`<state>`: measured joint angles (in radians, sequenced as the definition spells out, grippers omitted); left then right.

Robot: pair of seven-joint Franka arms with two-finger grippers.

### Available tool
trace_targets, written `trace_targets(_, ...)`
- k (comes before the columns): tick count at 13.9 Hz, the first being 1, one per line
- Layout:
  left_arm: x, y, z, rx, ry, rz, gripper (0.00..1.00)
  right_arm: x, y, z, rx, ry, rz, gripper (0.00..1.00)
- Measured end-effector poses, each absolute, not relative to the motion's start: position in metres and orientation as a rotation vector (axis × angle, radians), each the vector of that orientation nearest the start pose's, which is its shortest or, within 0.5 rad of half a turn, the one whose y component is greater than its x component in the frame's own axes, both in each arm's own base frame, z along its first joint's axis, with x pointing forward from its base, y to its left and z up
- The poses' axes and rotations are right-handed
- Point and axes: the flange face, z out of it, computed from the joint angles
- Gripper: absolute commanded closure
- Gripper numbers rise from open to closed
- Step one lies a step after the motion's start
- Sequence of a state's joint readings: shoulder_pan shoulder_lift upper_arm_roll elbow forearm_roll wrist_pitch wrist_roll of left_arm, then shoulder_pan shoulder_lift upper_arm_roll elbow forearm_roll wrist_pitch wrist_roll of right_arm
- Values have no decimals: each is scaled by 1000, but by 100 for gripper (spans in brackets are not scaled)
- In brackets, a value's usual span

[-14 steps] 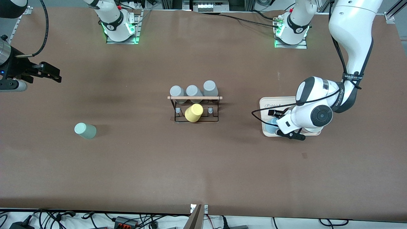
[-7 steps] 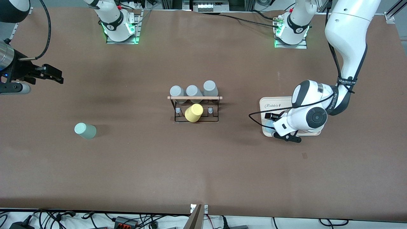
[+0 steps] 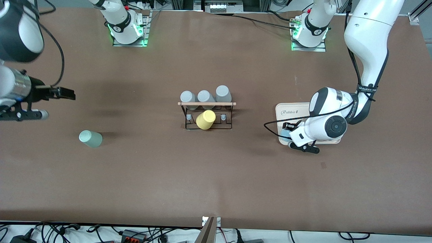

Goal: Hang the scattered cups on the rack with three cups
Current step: 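Lift the blue cup with the left gripper while the right gripper reaches the table cup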

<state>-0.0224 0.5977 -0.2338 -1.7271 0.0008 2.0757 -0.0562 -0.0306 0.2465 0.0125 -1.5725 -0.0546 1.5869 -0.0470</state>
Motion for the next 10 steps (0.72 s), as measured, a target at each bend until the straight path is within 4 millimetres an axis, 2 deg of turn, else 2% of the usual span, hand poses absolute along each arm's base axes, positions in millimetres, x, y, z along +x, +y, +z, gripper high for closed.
trace_targets(2, 625, -151, 229, -3200, 282, 405, 93, 623, -27, 456, -3199, -57, 297, 0)
trace_targets(4, 628, -152, 232, -3203, 283, 393, 94, 628, -36, 430, -3209, -52, 226, 0)
trace_targets(6, 634, -160, 249, -3202, 304, 407, 94, 628, -42, 399, -3206, -47, 235, 0)
trace_targets(10, 633, -218, 309, -3283, 306, 559, 93, 643, -59, 326, -3192, -135, 221, 0)
